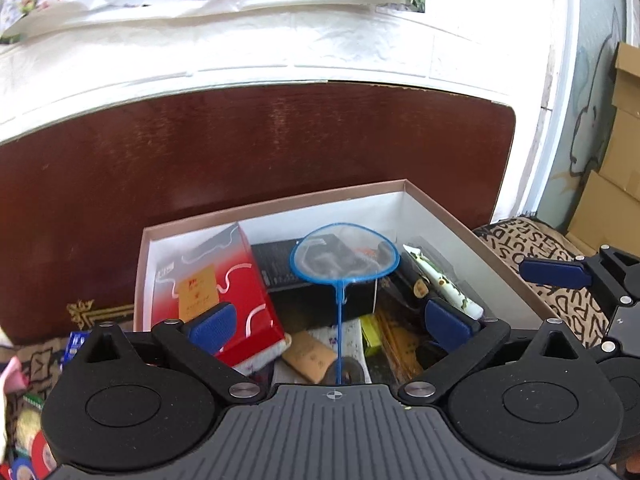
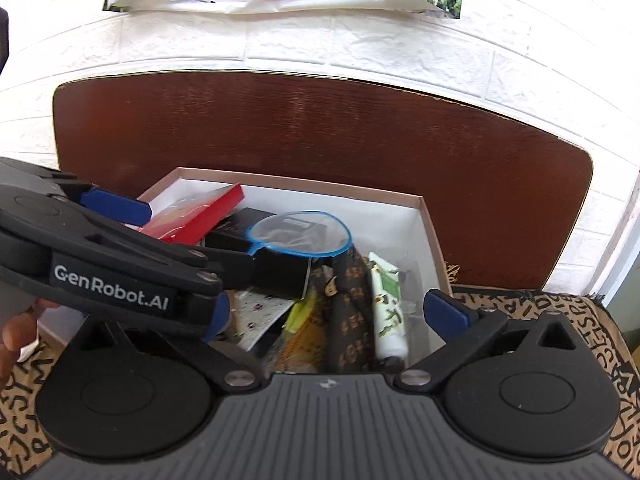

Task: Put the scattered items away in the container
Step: 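Open both grippers to release the net and tube into the box, then withdraw both grippers and move toward the pink-and-white glove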

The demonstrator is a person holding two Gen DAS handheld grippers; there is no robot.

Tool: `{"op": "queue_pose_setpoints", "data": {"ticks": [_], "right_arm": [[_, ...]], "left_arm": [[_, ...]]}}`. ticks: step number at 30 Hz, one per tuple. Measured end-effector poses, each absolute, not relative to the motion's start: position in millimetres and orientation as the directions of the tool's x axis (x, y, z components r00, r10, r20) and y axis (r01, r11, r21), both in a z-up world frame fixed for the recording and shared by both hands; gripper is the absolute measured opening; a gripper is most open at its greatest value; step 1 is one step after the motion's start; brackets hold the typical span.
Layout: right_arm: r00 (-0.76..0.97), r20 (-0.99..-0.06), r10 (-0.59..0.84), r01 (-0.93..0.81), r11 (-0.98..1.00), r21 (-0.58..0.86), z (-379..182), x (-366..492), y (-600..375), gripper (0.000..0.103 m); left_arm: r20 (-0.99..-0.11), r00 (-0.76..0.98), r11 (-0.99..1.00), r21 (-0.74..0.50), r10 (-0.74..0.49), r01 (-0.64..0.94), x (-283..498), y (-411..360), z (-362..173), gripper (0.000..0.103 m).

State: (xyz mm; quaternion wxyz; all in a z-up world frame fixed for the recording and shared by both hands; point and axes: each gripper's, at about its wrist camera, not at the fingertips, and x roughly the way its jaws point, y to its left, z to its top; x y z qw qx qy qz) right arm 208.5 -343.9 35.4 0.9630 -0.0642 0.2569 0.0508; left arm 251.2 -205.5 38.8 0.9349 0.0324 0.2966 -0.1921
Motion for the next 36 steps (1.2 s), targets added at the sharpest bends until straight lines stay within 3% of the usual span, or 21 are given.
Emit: {"op": "queue_pose_setpoints", "data": {"ticks": [13,25,36], "right_arm": [[0.856,-0.512,0.075,-0.145,0.985,-0.099,44,172,-322,0.103],[0.870,-0.480,0.114,-0.185,0.977,-0.104,54,119,-278,0.103],[0.877,-0.419,0.236,-0.276,0.960,-0.038,34,71,-217,0.103]], "left_arm": [[-0.586,0.734,0.929,-0.095,-0.343,0.359,216,-186,43,0.103],[-0.546,0.763,0.936,-0.148,-0.347,0.320,153,-144,52,0.103],[-0.534,0.809,0.969,-0.146,-0.245,0.197,89,-80,31,0.103]]}}
